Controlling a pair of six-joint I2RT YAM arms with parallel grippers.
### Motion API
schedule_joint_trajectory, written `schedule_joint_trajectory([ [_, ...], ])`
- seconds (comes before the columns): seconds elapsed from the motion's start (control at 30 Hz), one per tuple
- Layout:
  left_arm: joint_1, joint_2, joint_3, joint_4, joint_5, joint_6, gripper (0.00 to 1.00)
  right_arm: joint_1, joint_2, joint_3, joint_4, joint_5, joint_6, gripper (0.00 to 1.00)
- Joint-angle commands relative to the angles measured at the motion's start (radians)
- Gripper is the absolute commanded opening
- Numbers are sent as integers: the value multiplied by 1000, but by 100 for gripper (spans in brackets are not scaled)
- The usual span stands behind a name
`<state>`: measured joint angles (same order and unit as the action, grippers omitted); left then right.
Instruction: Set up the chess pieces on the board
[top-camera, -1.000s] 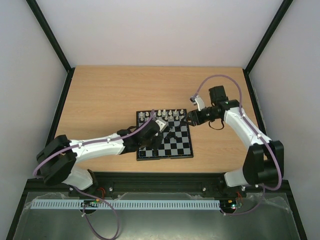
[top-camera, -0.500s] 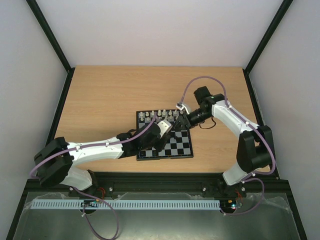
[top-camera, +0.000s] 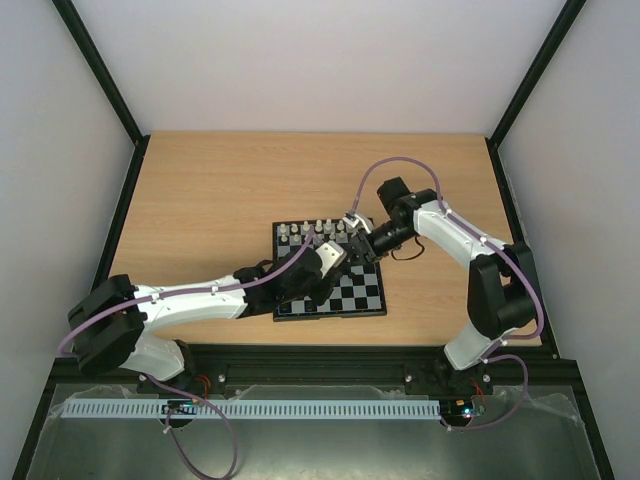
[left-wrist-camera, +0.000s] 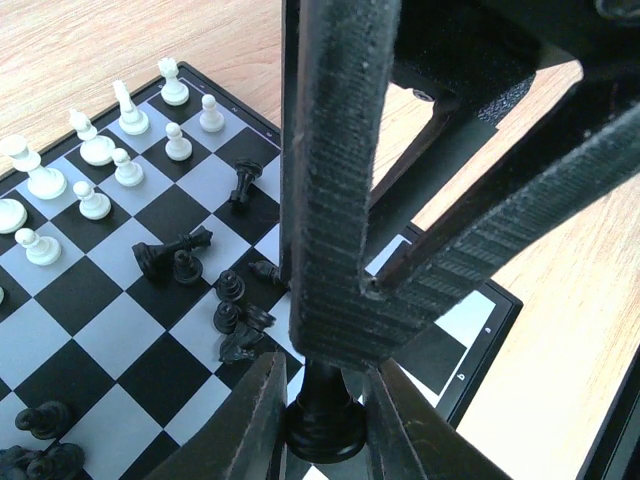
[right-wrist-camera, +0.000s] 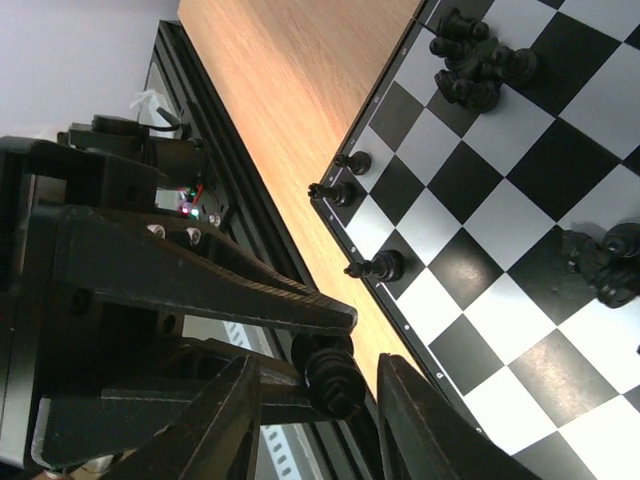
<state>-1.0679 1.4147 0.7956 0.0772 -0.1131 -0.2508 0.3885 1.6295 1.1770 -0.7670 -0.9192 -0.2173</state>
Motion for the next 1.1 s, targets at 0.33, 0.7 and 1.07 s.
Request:
schedule_joint_trajectory([
  [0.33,-10,4,39,8,-22,1,11,13,2,-5,-73,-50,-32,16],
  [0.7,15,-174,144,-234,-10,-58,95,13,-178,-76,118,132,0,14],
  [1.07,294,-201,188,-553,-45,-133,99,108,-373,-238,264,420,-51,14],
])
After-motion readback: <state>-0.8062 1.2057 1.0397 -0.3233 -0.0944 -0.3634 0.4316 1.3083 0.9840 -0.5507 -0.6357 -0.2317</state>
